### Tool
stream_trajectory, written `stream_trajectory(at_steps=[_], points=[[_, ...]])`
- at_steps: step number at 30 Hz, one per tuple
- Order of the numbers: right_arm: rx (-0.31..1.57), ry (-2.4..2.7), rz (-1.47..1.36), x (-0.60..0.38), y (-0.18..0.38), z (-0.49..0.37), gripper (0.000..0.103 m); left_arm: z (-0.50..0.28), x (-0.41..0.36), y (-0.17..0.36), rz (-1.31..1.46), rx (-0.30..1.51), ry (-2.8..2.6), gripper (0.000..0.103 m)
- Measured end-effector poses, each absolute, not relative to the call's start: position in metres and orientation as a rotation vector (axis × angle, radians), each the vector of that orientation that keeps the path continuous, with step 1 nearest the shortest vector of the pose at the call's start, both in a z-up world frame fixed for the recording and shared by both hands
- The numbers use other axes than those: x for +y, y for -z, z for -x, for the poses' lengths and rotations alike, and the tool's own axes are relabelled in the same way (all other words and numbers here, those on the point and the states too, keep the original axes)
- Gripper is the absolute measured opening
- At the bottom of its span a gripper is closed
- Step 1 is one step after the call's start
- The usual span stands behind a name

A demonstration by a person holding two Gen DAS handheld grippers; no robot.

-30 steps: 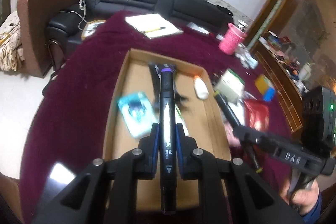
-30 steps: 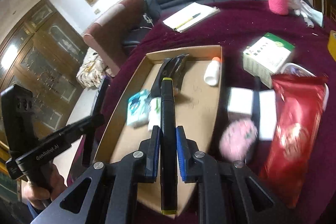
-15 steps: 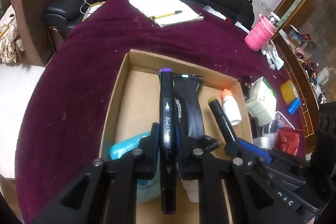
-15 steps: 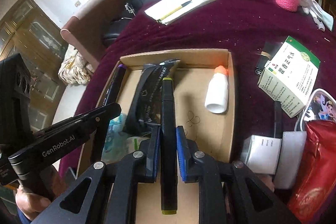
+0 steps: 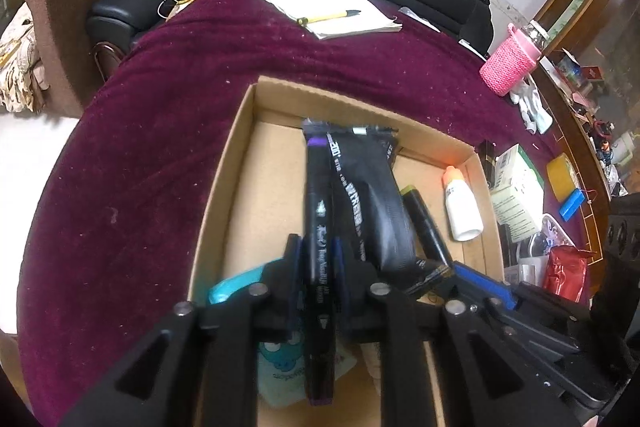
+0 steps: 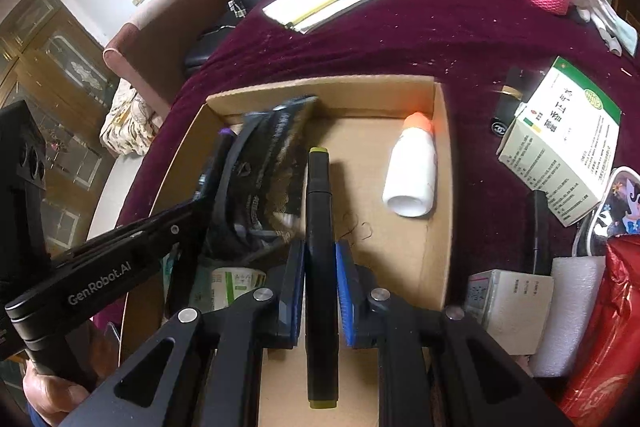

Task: Organize objects
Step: 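Lower both markers into the tray and open both grippers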

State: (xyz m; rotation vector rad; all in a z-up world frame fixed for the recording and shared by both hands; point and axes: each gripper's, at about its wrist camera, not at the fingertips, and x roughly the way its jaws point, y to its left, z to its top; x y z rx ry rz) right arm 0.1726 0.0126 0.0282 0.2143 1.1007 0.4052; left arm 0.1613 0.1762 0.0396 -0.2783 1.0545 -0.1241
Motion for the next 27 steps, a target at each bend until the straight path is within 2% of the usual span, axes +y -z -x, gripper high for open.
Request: stream_trajectory(at_steps=[3,11,15,20,27], points=[[1.074,-0.394,-0.186,0.015,-0.034,-0.168,0.018,-0.157,0.179,-0.041,0.299,1.049,0.118,0.045],[0.988,-0.394,-0.173,-0.005,-0.058,-0.142,0.025,-0.131,0.185,-0.057,0.360,1.005,0.137,0.047],[0.932,-0.385,-0.275,-0.047,-0.071,-0.127,0.031,-0.105,0.175,-0.070,0.358,0.931,0.155,0.056],[0.938,-0.317,-0.355,-0.097,-0.066,-0.126,0.037,-0.087,0.145,-0.057,0.258,0.900,0.132,0.059],[0.988,-0.268,-0.292,-0.116,-0.047,-0.121,0.036,-0.078,0.141,-0.051,0.166,0.847,0.003,0.060]])
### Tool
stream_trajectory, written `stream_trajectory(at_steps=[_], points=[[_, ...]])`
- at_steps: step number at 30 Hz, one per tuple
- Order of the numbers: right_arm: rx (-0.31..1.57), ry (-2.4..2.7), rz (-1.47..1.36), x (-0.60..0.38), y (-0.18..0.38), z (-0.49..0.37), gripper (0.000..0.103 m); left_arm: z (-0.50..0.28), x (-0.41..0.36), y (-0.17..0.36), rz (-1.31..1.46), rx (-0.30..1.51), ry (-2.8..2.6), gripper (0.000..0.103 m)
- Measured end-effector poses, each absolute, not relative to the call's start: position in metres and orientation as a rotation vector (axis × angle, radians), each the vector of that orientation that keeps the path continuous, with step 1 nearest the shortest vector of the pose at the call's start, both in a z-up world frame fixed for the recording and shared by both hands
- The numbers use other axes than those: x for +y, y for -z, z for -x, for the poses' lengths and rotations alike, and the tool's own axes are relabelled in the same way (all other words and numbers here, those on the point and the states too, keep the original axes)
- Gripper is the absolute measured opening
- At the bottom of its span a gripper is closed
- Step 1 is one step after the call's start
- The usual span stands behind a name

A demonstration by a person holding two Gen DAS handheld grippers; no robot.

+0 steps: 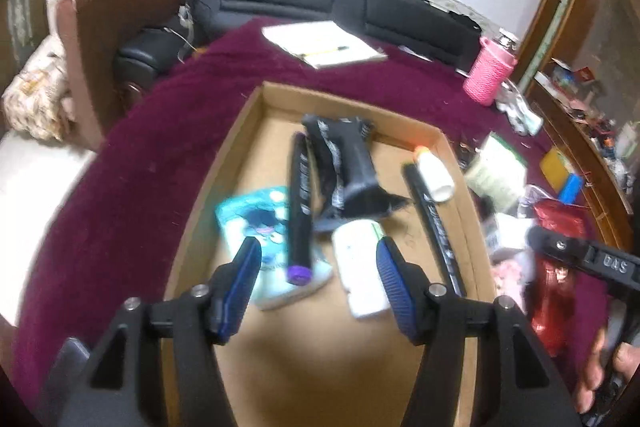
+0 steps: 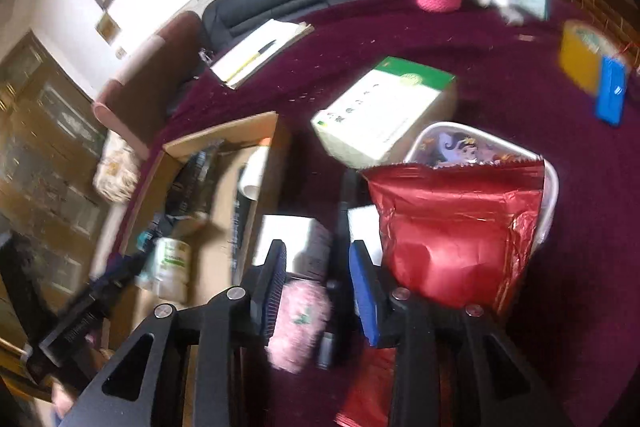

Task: Organize objects
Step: 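Grasp the pink fuzzy pouch with the left gripper while the right moves to the red foil bag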

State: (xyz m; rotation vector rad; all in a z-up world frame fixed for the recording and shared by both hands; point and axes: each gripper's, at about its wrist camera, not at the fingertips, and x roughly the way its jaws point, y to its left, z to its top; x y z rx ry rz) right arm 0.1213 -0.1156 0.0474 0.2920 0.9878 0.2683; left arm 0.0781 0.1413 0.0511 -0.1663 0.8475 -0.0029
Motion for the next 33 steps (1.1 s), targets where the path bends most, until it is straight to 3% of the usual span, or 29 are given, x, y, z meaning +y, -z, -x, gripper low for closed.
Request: stream_trajectory(at_steps=[3,13,16,18,19,20,21,27,33], points=[[0.974,-0.224,-0.266,-0.128,-0.048,-0.117,0.036,-0.083,0.137,-0.038,0.039,0.914,-0.048,0.060],[0.910,-0.333,-0.421,-0.197,-0.061,-0.082,0.037,-0.052,0.160,-0.041,0.067,0.915,-0.084,0.060],[0.821,-0.290,-0.436,-0.222,-0.077,-0.061,0.048,-0.035,0.151,-0.060,0.069,0.840,-0.065,0.060],[0.781,-0.251,-0.469,-0.237,-0.082,-0.046,0.066,-0.026,0.131,-0.076,0.063,0.820,0.034,0.061],[0.761,-0.235,-0.479,-0.244,-0.082,-0.041,0.068,-0.025,0.122,-0.081,0.076,0.817,0.097,0.063],[0.744,-0.223,-0.483,-0.250,-0.082,-0.038,0.070,-0.023,0.109,-0.085,0.098,0.819,0.191,0.073],[0.721,-0.203,-0.488,-0.258,-0.080,-0.035,0.071,-0.024,0.096,-0.087,0.111,0.829,0.285,0.081],[0.680,-0.189,-0.569,-0.292,-0.047,-0.035,0.072,-0.037,-0.008,-0.073,-0.098,0.902,0.440,0.081],[0.719,-0.246,-0.551,-0.293,-0.037,-0.046,0.072,-0.077,-0.028,-0.046,-0.072,1.019,0.320,0.080]])
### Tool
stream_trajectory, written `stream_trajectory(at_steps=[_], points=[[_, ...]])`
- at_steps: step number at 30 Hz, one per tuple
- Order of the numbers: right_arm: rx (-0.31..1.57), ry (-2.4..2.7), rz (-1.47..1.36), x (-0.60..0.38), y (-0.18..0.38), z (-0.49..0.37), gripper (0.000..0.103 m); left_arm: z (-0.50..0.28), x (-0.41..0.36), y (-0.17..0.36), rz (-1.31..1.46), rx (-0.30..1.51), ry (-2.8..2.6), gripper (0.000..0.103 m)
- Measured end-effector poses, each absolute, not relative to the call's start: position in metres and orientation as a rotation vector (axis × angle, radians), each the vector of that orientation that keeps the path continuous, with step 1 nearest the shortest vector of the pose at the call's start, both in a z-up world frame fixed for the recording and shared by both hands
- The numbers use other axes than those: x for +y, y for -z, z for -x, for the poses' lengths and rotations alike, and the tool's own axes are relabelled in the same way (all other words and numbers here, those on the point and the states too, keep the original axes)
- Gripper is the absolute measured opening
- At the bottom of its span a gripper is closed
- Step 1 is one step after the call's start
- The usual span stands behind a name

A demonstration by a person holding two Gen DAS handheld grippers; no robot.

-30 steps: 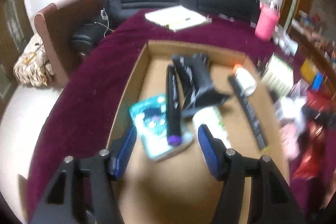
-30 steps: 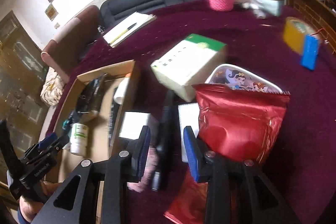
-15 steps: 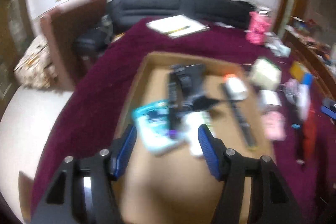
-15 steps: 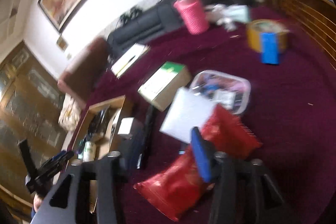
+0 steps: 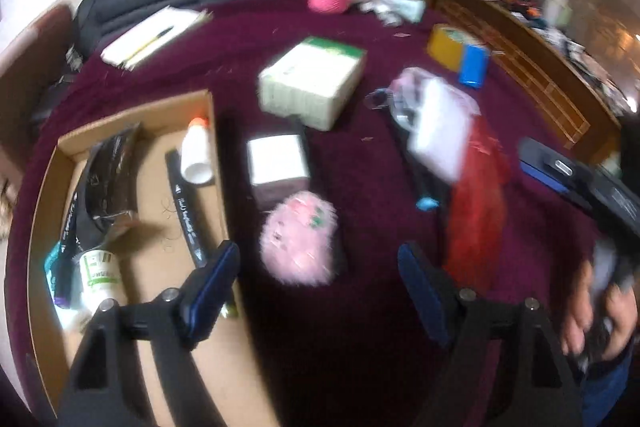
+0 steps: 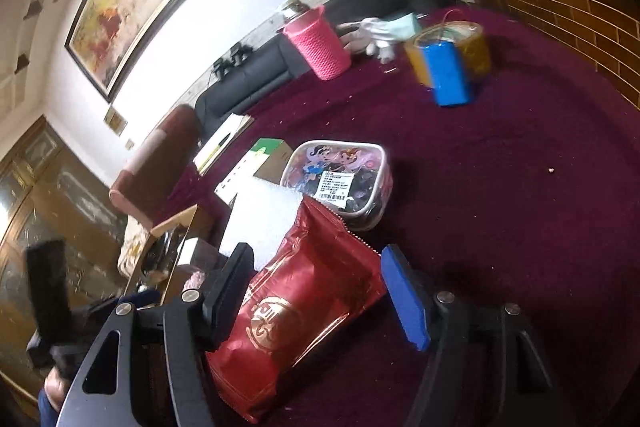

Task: Organize objects
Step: 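Grasp the pink fuzzy pouch with the left gripper while the right moves to the red foil bag, then grasp the red foil snack bag with the right gripper while the left holds the pink pouch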

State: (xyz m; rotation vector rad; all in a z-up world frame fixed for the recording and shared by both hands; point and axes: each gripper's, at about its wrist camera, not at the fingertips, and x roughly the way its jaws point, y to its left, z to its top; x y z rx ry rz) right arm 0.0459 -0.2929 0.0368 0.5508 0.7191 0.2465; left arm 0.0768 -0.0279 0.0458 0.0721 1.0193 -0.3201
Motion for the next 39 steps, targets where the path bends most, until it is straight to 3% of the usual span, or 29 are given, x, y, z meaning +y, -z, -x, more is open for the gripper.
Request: stream_trajectory(at_steps=[10,12,17,31,32,33,34,39], points=[[0.715,-0.271,-0.606,-0.302,-0.034,-0.046,0.072,-0.114,-0.029,-0.028,-0.065,1.086,0.218,0.079],[0.710,-0.269,-0.608,-0.303,-0.034,-0.045,0.072,-0.113,-0.030,-0.036,-0.075,1.068,0.188,0.063],[0.696,-0.257,-0.633,-0.309,-0.035,-0.044,0.072,-0.085,-0.039,-0.073,-0.084,0.980,0.306,0.063],[0.685,-0.270,-0.627,-0.308,-0.036,-0.046,0.072,-0.108,-0.049,-0.023,-0.025,1.139,0.304,0.062],[0.684,-0.271,-0.627,-0.308,-0.036,-0.046,0.072,-0.103,-0.049,-0.025,-0.011,1.124,0.301,0.055],[0.684,-0.272,-0.627,-0.308,-0.037,-0.046,0.072,-0.099,-0.050,-0.025,-0.003,1.118,0.307,0.040],[0.686,-0.272,-0.624,-0.307,-0.037,-0.046,0.072,-0.093,-0.050,-0.025,0.025,1.113,0.334,0.032],[0.704,-0.260,-0.611,-0.305,-0.034,-0.048,0.072,-0.064,-0.059,-0.022,0.060,1.045,0.395,0.030]])
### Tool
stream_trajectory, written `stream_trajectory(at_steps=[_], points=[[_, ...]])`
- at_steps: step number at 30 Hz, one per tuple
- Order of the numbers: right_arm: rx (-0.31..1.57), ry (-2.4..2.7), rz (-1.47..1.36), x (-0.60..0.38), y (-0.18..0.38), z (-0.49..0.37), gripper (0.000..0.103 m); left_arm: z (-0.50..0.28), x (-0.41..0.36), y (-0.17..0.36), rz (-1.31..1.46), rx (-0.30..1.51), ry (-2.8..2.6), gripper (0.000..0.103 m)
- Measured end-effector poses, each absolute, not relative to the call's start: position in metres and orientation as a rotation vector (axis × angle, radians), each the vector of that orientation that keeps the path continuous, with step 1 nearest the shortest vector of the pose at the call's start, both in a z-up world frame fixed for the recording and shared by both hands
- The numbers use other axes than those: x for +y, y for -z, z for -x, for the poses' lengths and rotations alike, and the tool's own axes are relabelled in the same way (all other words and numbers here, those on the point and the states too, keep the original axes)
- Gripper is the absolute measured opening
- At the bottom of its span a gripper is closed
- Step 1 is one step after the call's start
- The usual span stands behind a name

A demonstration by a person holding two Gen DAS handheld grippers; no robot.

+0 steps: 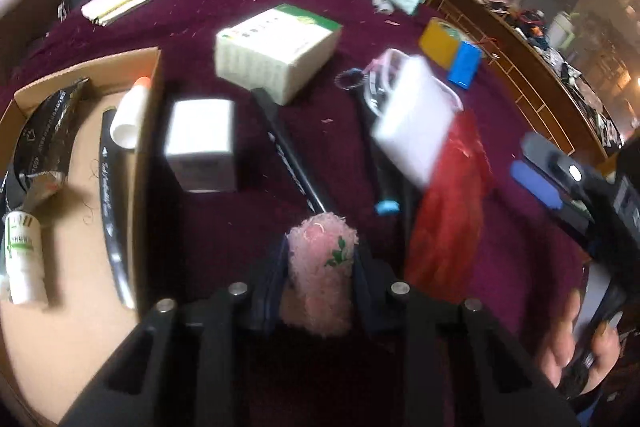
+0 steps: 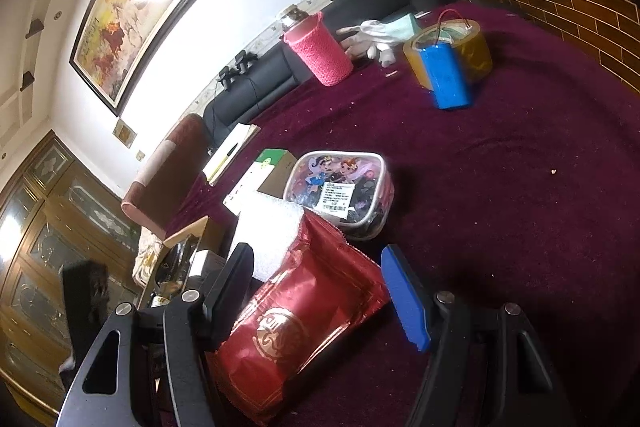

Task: Organize objects
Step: 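Grasp the red foil snack bag with the right gripper while the left holds the pink pouch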

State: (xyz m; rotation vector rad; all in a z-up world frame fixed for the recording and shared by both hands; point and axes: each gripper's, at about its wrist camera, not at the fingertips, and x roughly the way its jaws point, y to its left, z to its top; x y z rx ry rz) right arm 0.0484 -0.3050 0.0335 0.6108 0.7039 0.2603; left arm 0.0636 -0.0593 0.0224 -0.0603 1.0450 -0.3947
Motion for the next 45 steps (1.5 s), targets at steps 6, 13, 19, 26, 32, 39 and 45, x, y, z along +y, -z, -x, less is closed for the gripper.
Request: stream_trajectory(at_steps=[6,13,19,26,32,39,45], points=[[0.725,-0.214,-0.587,-0.306,-0.027,-0.052,0.071,-0.053,-0.055,-0.019,0.129,0.989,0.479,0.030],[0.780,-0.167,-0.581,-0.308,-0.013,-0.058,0.071,-0.049,-0.046,-0.017,0.147,0.925,0.528,0.029],[0.824,-0.131,-0.665,-0.317,-0.004,-0.051,0.075,-0.044,-0.049,-0.021,0.136,0.916,0.571,0.029],[0.881,-0.126,-0.676,-0.296,-0.018,-0.025,0.092,-0.044,-0.039,-0.018,0.186,0.953,0.587,0.029],[0.972,-0.096,-0.686,-0.281,-0.010,-0.018,0.094,-0.043,-0.037,-0.019,0.187,0.964,0.580,0.029],[1.003,-0.094,-0.624,-0.260,-0.011,-0.032,0.094,-0.044,-0.037,-0.018,0.186,0.971,0.577,0.029],[1.045,-0.068,-0.412,-0.210,-0.015,-0.063,0.095,-0.045,-0.037,-0.014,0.170,0.976,0.572,0.029]])
